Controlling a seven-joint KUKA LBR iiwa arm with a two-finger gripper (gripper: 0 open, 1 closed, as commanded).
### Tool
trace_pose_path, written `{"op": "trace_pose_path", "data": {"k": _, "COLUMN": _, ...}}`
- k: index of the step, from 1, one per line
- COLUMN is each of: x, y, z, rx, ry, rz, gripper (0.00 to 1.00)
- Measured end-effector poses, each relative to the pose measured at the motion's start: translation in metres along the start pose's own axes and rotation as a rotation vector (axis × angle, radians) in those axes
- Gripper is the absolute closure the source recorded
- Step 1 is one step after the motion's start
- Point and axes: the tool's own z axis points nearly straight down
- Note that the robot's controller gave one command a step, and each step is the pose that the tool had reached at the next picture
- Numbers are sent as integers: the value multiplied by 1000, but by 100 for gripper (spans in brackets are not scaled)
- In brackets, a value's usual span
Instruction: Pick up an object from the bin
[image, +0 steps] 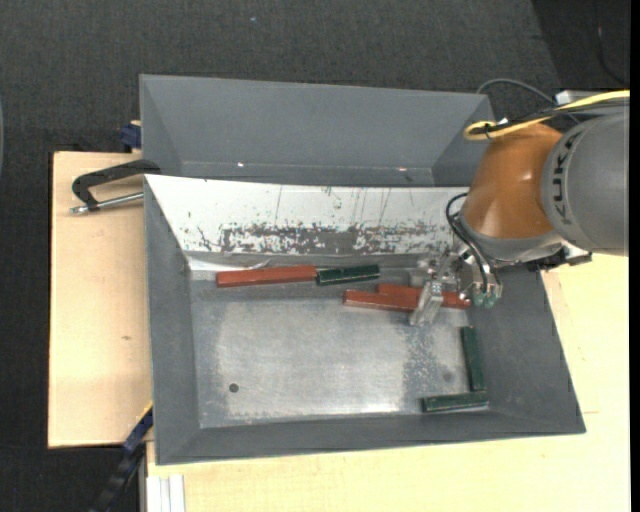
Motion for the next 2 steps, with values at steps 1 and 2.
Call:
{"op": "trace_pose_path", "data": {"k": 1, "x": 0, "y": 0, "z": 0, "rx": 0, "ry": 0, "rz": 0, "gripper": 100}}
{"op": "trace_pose_path", "data": {"k": 2, "x": 37, "y": -4, "z": -164, "rx": 0, "ry": -1, "rz": 12, "gripper": 100}}
